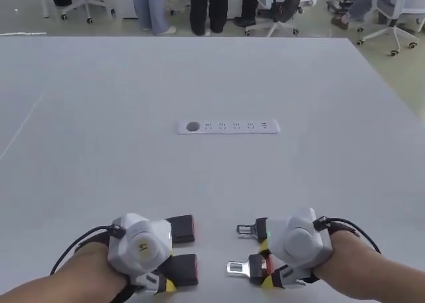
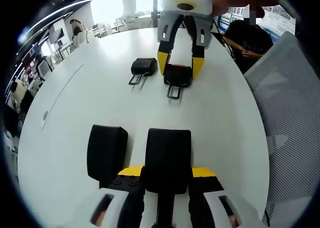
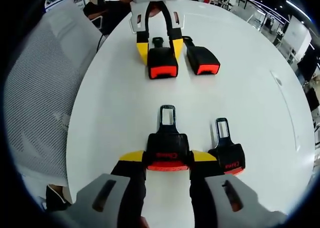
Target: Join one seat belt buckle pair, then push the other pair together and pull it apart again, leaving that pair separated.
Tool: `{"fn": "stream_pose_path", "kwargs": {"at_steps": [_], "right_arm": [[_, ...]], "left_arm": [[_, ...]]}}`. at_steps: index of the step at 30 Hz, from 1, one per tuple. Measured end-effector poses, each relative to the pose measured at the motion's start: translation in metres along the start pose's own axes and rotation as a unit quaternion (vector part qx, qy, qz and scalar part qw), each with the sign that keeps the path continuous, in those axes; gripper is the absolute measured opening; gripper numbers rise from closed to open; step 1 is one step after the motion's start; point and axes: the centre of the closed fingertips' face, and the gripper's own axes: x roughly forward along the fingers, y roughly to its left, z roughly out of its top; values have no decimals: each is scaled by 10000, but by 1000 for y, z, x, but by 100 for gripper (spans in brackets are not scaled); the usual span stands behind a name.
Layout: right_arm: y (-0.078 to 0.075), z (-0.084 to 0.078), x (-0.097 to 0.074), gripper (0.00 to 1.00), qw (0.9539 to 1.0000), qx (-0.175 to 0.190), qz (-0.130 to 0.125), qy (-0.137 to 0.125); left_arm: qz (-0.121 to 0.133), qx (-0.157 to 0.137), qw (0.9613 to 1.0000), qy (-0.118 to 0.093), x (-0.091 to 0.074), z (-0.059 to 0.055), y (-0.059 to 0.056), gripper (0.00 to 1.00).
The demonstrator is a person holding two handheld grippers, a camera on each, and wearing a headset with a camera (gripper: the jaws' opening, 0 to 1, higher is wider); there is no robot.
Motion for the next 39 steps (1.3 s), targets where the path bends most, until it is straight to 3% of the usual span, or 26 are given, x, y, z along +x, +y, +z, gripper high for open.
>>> {"fn": "stream_pose_path", "kwargs": {"at_steps": [25,39], "right_arm": [[1,45,22,31,9995,-7,14,-325],[4,57,27,31,9992,-146,64,-369]], "left_arm": [[-69,158,9998,114,1,1,1,33],[-70,166,9997,157,1,0,0,33]]}}
